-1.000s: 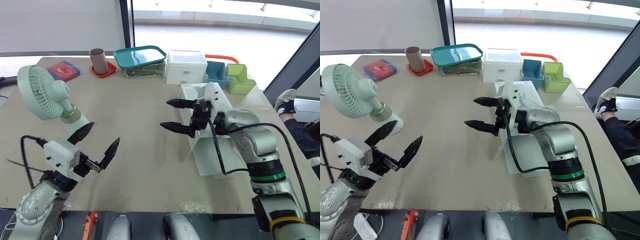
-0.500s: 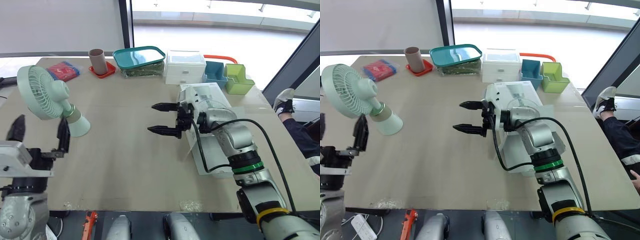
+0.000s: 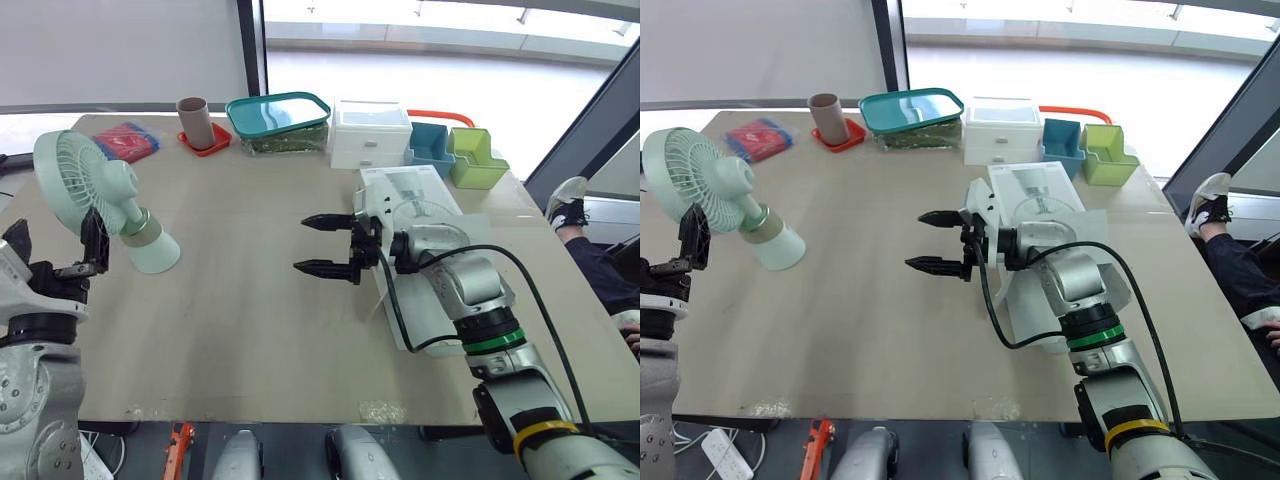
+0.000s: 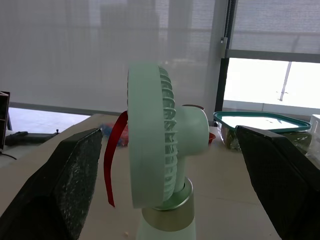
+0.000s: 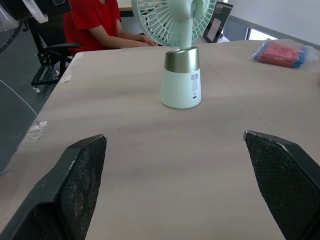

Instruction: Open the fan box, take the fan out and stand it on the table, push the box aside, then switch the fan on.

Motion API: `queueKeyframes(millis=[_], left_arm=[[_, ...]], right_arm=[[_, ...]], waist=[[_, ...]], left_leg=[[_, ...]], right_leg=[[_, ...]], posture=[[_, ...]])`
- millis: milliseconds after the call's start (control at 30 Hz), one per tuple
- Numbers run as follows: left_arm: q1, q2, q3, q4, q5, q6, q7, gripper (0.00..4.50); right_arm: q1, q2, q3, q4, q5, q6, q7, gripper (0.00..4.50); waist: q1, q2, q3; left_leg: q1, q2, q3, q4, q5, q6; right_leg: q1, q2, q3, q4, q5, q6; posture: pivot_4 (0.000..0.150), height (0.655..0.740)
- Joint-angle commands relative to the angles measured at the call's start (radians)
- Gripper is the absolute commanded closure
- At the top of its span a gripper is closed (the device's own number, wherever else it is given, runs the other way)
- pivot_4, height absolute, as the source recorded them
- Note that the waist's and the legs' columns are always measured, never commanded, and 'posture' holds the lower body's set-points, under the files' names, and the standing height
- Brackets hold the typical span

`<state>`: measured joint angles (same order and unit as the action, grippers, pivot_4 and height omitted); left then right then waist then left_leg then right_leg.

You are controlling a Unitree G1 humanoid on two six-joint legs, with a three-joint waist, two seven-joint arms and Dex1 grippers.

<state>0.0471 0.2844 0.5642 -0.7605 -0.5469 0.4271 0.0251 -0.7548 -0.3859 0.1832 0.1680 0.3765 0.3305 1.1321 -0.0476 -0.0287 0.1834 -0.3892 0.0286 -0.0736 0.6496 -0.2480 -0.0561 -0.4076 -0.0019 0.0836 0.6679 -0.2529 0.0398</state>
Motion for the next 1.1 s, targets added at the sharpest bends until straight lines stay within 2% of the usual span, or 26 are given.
queueKeyframes(millis=[33,1033,1067,1100], left_arm=[[-0.037,0.028,0.011,0.025,0.002,0.006,0.014,0.0],[-0.229,0.03,-0.072,0.283,0.1,-0.018,0.03,0.0],[-0.234,0.032,-0.075,0.291,0.106,-0.023,0.025,0.41],[-0.239,0.033,-0.084,0.296,0.107,-0.03,0.014,0.53]], right_arm=[[0.008,-0.012,-0.02,-0.055,-0.001,-0.001,-0.01,0.04],[0.053,-0.022,-0.019,-0.105,-0.027,0.0,-0.064,0.04],[0.052,-0.023,-0.019,-0.102,-0.03,-0.002,-0.066,0.0],[0.053,-0.024,-0.02,-0.101,-0.031,-0.003,-0.069,0.0]], waist=[[0.0,0.0,0.0],[0.001,0.0,0.0],[0.0,0.0,0.0],[0.0,0.0,0.0]], left_leg=[[0.0,0.0,0.0,0.0,0.0,0.0],[-0.001,0.0,-0.001,0.0,0.0,0.0],[-0.001,0.0,-0.001,0.0,0.0,0.0],[-0.001,0.0,-0.001,0.0,0.0,0.0]], right_leg=[[0.0,0.0,0.0,0.0,0.0,0.0],[0.0,0.0,-0.001,0.0,0.0,0.0],[0.0,0.0,-0.001,0.0,0.0,0.0],[0.0,0.0,-0.001,0.0,0.0,0.0]], posture=[[0.15,0.74],[0.15,0.74],[0.15,0.74],[0.15,0.74]])
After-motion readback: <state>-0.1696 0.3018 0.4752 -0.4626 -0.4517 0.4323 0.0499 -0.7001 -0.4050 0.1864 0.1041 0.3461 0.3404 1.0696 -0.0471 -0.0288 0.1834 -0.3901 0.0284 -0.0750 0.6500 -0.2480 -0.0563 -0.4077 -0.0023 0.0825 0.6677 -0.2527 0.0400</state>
